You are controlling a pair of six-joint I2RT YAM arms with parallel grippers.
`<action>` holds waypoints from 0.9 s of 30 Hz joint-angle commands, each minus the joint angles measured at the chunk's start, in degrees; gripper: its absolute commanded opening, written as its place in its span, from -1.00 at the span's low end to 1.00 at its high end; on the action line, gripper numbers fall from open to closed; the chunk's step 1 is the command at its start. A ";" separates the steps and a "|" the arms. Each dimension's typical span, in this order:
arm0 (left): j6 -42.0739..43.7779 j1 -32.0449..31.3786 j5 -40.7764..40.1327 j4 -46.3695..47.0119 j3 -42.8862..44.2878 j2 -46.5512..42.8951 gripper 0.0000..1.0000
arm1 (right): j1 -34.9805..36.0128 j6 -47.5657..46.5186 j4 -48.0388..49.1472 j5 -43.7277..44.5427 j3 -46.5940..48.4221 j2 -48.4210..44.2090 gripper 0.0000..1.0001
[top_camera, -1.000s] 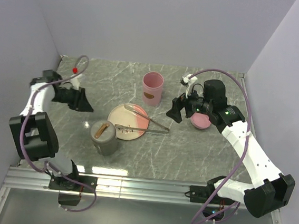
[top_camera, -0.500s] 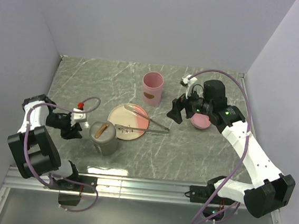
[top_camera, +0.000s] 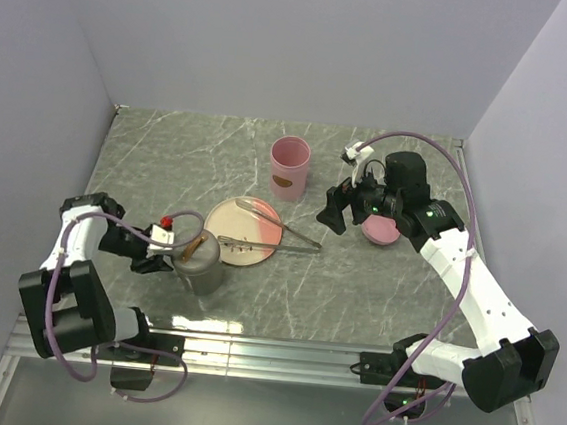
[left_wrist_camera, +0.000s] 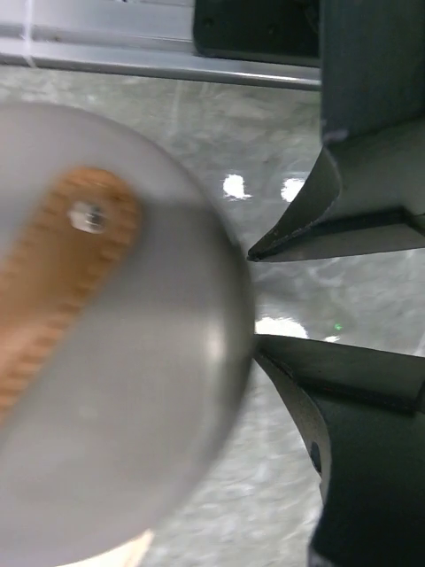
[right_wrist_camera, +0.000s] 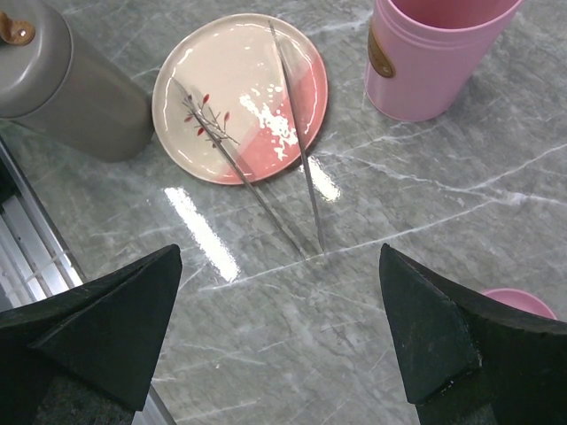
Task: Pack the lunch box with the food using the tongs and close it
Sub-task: Move the packing box to the center of the board.
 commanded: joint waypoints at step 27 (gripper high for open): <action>-66.90 -42.16 8.38 53.93 -8.47 -10.24 -0.12 | -0.31 -1.59 0.97 1.26 -1.11 -1.82 0.99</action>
